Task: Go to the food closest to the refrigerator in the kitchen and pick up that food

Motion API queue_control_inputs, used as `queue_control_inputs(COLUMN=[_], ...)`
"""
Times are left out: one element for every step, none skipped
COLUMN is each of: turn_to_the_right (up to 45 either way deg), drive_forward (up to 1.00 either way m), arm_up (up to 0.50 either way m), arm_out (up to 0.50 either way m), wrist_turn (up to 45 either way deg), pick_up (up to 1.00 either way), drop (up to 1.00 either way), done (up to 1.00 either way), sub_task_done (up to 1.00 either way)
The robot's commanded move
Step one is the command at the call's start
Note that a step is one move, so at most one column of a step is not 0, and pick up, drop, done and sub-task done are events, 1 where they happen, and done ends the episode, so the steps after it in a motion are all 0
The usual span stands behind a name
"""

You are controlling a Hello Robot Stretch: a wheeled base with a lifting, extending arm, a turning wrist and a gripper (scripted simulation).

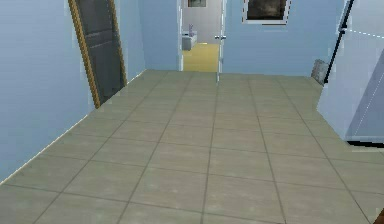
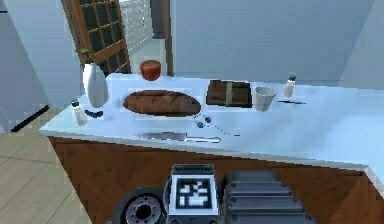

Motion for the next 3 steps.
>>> queue_control_inputs(turn_to_the_right=[0.0,0.0,0.0], drive_forward=[0.00,0.00,0.00], arm_up=[0.00,0.00,0.00], arm_out=[0.42,0.00,0.00], wrist_turn=[0.0,45.0,45.0], pick_up=[0.00,0.00,0.00], drop=[0.00,0.00,0.00], done=[0.00,0.00,0.00], sub_task_done=[0.00,0.00,0.00])
